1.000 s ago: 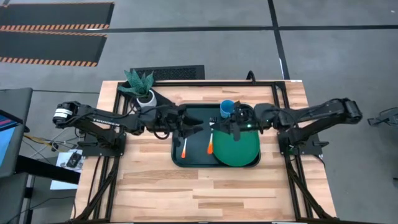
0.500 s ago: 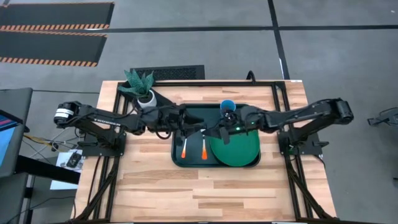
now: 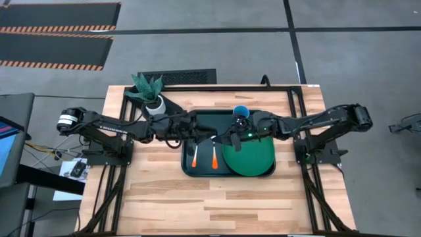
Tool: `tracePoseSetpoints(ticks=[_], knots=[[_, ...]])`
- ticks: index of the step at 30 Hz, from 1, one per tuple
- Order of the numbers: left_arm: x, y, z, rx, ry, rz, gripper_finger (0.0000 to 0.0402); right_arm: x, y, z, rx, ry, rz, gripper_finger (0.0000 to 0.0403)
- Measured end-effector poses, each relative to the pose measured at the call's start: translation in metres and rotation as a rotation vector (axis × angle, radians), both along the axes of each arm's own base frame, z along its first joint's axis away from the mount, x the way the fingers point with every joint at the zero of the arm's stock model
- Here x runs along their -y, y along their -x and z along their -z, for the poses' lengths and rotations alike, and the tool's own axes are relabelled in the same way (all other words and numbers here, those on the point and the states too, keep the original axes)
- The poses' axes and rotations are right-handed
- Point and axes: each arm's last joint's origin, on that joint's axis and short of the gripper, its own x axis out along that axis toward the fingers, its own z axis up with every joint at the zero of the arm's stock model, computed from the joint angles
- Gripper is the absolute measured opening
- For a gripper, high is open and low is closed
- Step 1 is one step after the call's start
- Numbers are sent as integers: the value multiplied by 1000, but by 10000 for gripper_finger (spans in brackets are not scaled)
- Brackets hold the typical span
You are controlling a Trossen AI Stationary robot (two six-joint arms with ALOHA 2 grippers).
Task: Pick and place plate/cup/fork/spoon on tray
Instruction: Put the orange fork on the dark green serving tray to the right of the orange spoon
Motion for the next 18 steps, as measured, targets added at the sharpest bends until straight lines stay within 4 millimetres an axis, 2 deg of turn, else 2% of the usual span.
tracePoseSetpoints(ticks=[3, 8, 13, 18], knots=[[0, 0, 0, -2, -17, -5, 11, 0, 0, 1, -15, 1, 0, 1], [-1, 0, 1, -13, -31, -27, 3, 0, 0, 2, -26, 5, 3, 14], [-3, 0, 4, -41, 36, -84, 0, 2, 2, 5, -55, 65, -9, 85], [-15, 7, 1, -66, 152, -128, 0, 7, 22, -4, -115, 100, -71, 165]])
